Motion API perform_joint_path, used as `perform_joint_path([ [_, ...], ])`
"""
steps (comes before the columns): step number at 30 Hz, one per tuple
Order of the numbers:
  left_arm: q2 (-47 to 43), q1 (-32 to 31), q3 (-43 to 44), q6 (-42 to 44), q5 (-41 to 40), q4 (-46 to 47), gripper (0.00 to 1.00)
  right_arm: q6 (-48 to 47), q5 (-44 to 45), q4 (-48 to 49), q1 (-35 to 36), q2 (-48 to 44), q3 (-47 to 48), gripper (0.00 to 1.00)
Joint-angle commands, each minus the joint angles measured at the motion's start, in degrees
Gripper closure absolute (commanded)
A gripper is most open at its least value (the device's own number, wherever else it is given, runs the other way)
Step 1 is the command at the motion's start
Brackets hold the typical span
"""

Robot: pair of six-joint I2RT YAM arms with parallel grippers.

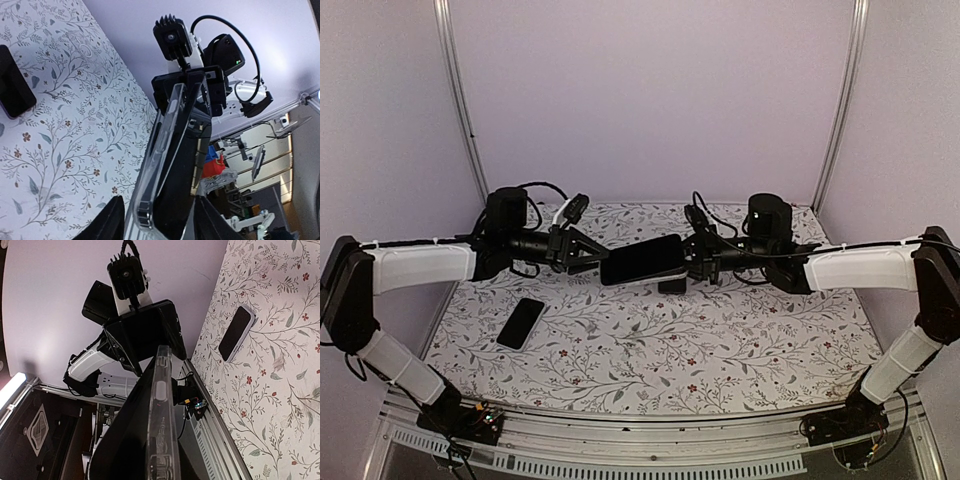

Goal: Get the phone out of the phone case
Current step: Pass from the left arm to the right, then remove the phone case from the phone.

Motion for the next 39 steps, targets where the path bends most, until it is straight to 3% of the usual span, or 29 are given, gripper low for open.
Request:
perform_joint_path([
  [1,-1.6,1.4,3.5,8.5,-4.1,-10.6,0.44,1.1,-1.8,4.4,-0.6,-0.3,-0.2,1.00],
  [8,-2.4,2.0,9.0,17.5,-9.0,-22.2,0.19,1.2,-3.0,4.5,-1.6,-1.2,-1.6,1.00],
  [13,-3.4,2.0,11.8,23.5,-13.5,-27.2,0.09,1.2,-3.4,4.6,-2.0,-1.7,-2.3,1.00],
  [21,-4.4,1.8,16.7,32.6,-19.9,-34.3,0.07,1.2,-4.0,4.9,-2.1,-1.6,-2.1,1.00],
  [26,-7.1,0.7,17.7,37.8,-21.9,-33.6,0.06,0.9,-4.3,4.8,-2.2,-1.4,-2.6,1.00],
  [39,-8.0,-14.5,18.5,53.5,-37.2,-35.9,0.06,0.5,-5.4,4.3,-2.2,-0.3,-1.8,1.00],
])
